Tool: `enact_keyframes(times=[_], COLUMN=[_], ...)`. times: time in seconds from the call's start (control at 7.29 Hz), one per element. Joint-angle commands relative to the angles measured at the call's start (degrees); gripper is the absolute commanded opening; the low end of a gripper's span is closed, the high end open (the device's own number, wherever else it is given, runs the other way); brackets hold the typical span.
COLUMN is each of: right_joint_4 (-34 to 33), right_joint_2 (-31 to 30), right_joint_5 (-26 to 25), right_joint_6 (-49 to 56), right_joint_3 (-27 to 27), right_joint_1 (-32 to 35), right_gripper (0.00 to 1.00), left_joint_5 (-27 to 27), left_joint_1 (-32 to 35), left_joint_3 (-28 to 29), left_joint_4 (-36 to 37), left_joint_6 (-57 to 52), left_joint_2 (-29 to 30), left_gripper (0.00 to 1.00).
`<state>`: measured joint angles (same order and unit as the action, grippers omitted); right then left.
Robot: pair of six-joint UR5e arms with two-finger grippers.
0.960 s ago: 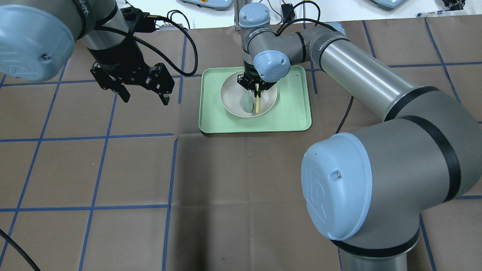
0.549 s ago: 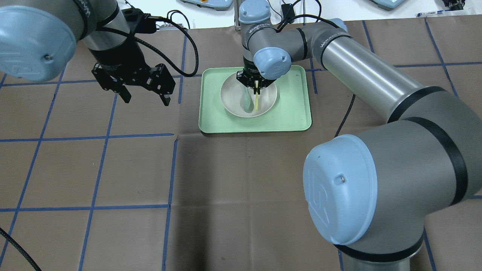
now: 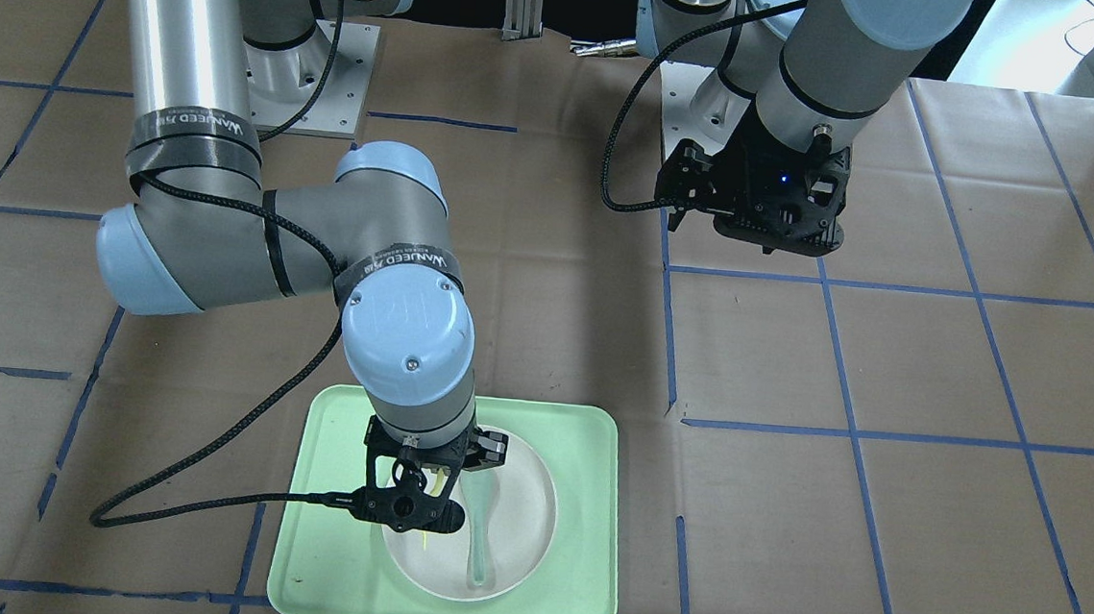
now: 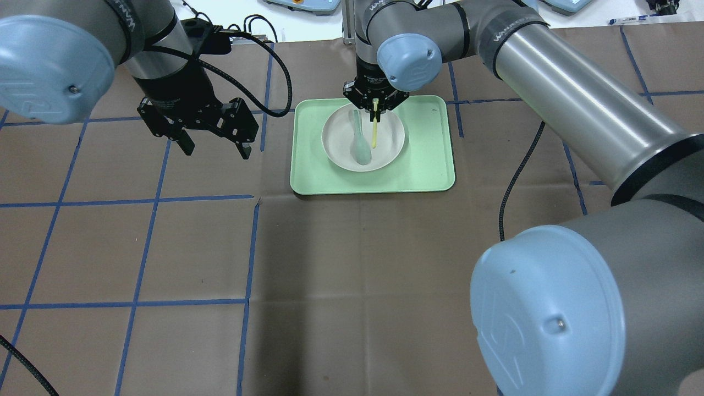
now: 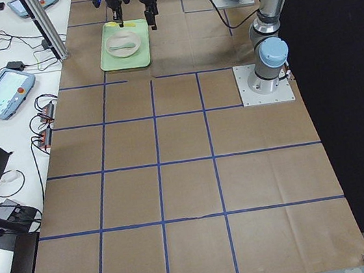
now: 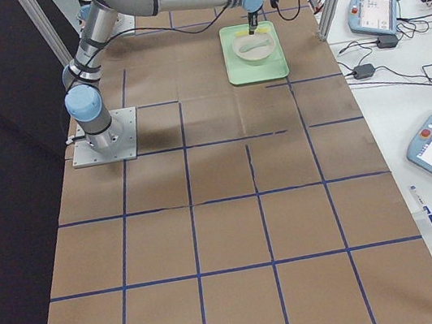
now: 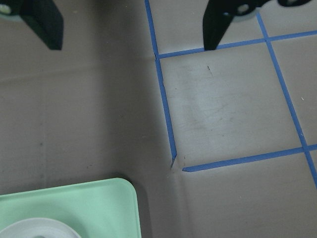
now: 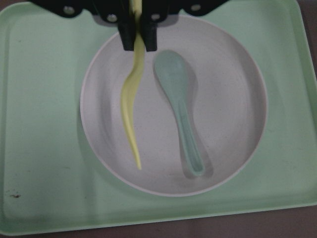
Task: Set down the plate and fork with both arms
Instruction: 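Lift the fork with the right gripper and carry it beside the plate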
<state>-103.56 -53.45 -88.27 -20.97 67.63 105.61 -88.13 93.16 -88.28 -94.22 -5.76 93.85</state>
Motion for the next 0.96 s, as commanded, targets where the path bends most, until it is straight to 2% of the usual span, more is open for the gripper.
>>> enact_keyframes(times=[0.0, 0.27, 0.55, 0.82], right_joint_4=[0.8, 0.8, -0.6, -5.0], right_joint_2=[-1.2, -1.2, -1.2, -1.1], right_joint_5=[-0.6, -0.1, 0.3, 0.7], right_joint_6=[2.9, 6.8, 9.3, 11.5], right_joint_3=[0.8, 1.1, 5.6, 8.9], right_joint_1=[-1.6, -5.7, -7.7, -9.6], right_gripper=[0.00, 0.00, 0.00, 0.00], left_joint_5=[0.0, -0.1, -0.1, -0.1], left_joint_1=[0.0, 0.0, 0.0, 0.0], left_joint_3=[0.0, 0.0, 0.0, 0.0], left_joint_4=[0.0, 0.0, 0.0, 0.0], left_joint_6=[0.0, 0.0, 0.0, 0.0], left_joint_2=[0.1, -0.2, -0.2, -0.2], left_gripper=[1.00, 1.00, 1.00, 1.00])
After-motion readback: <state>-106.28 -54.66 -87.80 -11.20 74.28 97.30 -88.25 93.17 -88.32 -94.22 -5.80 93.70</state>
